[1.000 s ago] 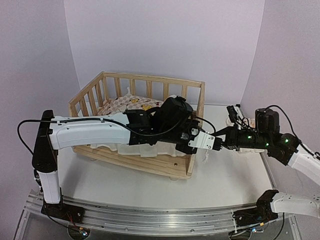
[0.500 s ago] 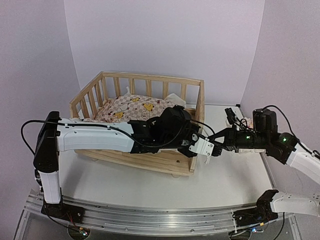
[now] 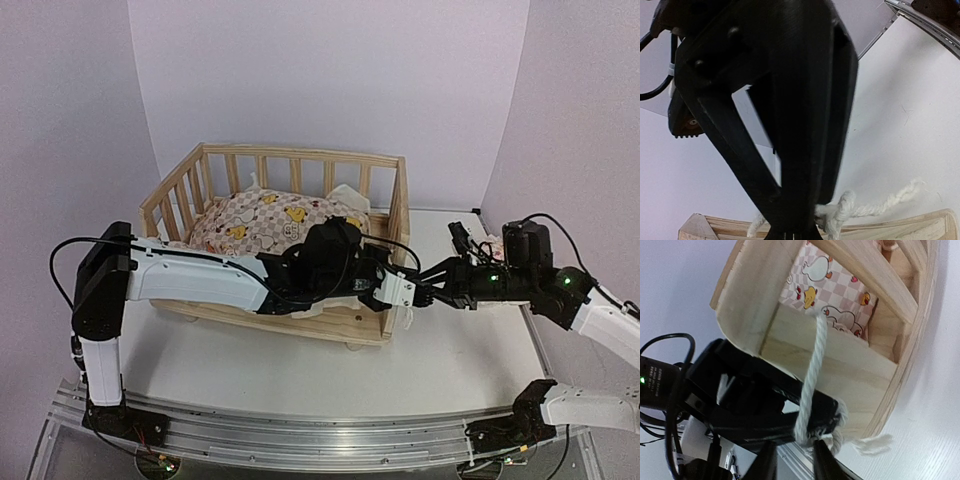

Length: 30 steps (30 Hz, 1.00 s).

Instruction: Set up the pet bed

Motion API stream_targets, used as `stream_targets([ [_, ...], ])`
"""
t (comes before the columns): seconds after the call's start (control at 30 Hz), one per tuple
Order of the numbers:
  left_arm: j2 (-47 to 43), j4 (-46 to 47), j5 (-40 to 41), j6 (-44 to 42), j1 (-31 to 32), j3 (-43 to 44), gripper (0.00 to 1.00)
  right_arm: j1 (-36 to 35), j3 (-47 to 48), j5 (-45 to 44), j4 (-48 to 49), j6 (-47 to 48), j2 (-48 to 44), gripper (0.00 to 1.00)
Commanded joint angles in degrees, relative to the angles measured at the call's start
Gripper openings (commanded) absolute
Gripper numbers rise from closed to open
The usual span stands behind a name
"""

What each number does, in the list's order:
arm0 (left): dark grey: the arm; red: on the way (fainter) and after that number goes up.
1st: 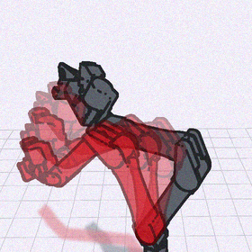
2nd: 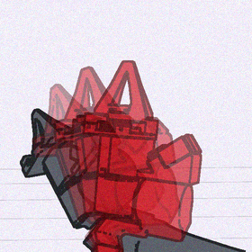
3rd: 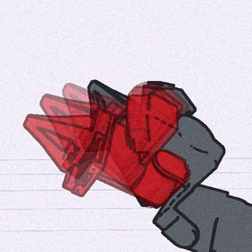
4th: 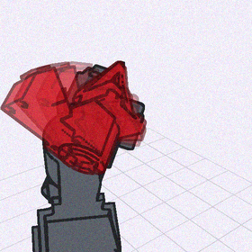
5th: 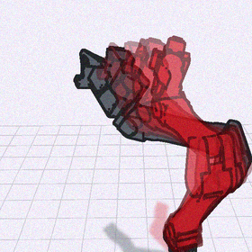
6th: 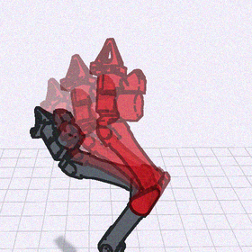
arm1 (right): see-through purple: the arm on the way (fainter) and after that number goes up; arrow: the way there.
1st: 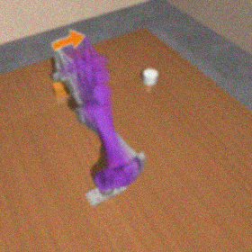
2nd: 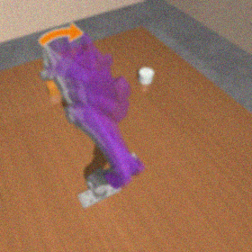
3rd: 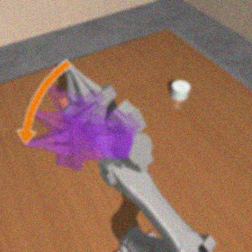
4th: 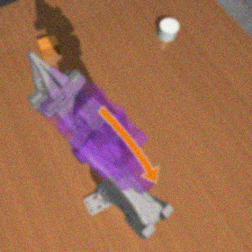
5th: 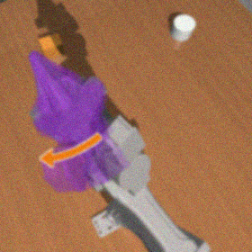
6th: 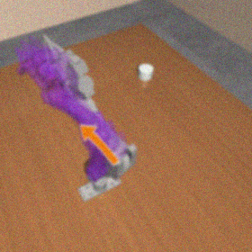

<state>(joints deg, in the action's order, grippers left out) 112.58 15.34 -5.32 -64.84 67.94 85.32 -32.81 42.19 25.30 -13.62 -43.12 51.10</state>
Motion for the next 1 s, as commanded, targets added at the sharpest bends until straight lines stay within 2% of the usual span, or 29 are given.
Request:
stream_targets([
  [0.0,2.4,2.7,3.6,-0.2,-3.4,-2.1,0.00,-0.4,1.3,-3.9,-8.7,3.6,-1.5,0.38],
  [0.17,3.0,3.4,3.8,-0.1,-4.0,-3.0,0.00,-0.4,5.3,-10.1,-16.2,8.0,-2.7,0.43],
  [0.33,3.2,3.0,3.8,-0.1,-4.1,-3.4,0.00,-0.2,7.4,-15.9,-18.9,12.4,-1.3,0.29],
  [0.47,3.0,2.6,3.7,0.1,-4.5,-3.7,0.00,1.6,8.5,-19.8,-18.6,13.3,1.8,0.25],
  [0.53,2.9,2.7,3.5,0.2,-4.6,-3.9,0.00,2.5,9.1,-17.9,-17.5,13.4,4.6,0.28],
  [0.63,2.9,2.8,3.3,0.1,-4.9,-4.0,0.00,3.2,9.3,-12.7,-13.2,13.4,7.9,0.43],
  [0.7,2.9,2.8,3.1,0.1,-5.1,-4.0,0.00,3.4,8.7,-10.0,-10.4,15.2,8.1,0.47],
  [0.83,3.0,2.6,2.6,0.6,-5.2,-3.6,0.00,3.5,5.7,-7.0,-4.7,18.8,7.1,0.44],
  [0.97,3.1,2.1,2.5,0.7,-5.3,-3.3,0.00,3.5,4.8,-0.4,0.5,17.7,9.3,0.42],
])
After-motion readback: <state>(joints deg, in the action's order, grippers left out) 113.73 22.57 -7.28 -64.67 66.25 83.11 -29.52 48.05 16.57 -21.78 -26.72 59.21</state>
